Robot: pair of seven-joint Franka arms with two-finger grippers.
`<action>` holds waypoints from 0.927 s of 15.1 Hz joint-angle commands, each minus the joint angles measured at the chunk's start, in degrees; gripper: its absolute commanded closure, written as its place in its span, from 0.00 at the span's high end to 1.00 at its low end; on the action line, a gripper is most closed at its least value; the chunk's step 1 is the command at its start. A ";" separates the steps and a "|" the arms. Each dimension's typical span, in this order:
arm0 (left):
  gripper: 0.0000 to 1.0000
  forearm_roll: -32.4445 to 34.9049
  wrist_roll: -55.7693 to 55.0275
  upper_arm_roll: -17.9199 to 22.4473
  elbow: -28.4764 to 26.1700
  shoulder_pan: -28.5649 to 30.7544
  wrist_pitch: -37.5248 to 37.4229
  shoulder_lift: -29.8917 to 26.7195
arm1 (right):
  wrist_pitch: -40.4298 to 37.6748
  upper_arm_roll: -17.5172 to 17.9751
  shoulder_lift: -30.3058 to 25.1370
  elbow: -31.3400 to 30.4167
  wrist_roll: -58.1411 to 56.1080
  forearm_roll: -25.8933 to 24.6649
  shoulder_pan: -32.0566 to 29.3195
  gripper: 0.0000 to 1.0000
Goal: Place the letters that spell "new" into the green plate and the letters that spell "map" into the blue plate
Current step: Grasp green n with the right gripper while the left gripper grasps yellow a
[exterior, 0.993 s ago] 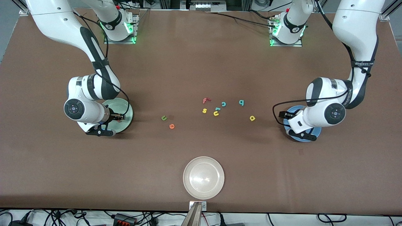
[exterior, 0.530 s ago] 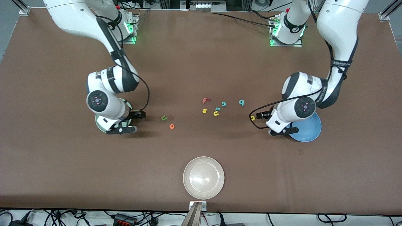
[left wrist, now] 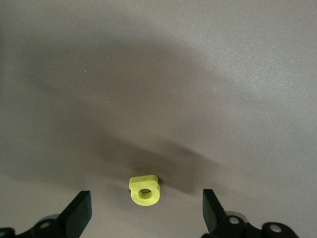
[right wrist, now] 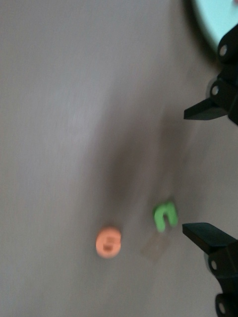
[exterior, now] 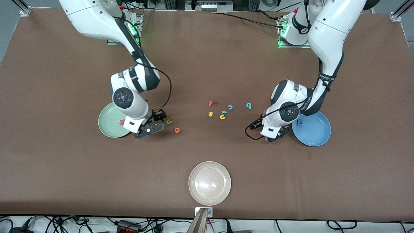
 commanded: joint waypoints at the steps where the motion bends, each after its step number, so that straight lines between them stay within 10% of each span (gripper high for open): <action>1: 0.76 0.74 -0.85 -0.06 0.52 -0.02 -0.06 0.49 | 1.49 -0.09 2.28 1.67 -1.34 0.14 2.86 0.75; 8: 0.17 0.82 -0.23 -0.06 0.26 -0.46 0.73 1.29 | 1.57 -0.09 5.36 3.96 -1.34 -3.37 4.36 0.64; 14: 0.01 0.91 1.08 0.12 0.61 -0.02 -1.89 -1.77 | 2.63 -0.18 6.33 3.96 -0.90 -4.17 4.44 0.59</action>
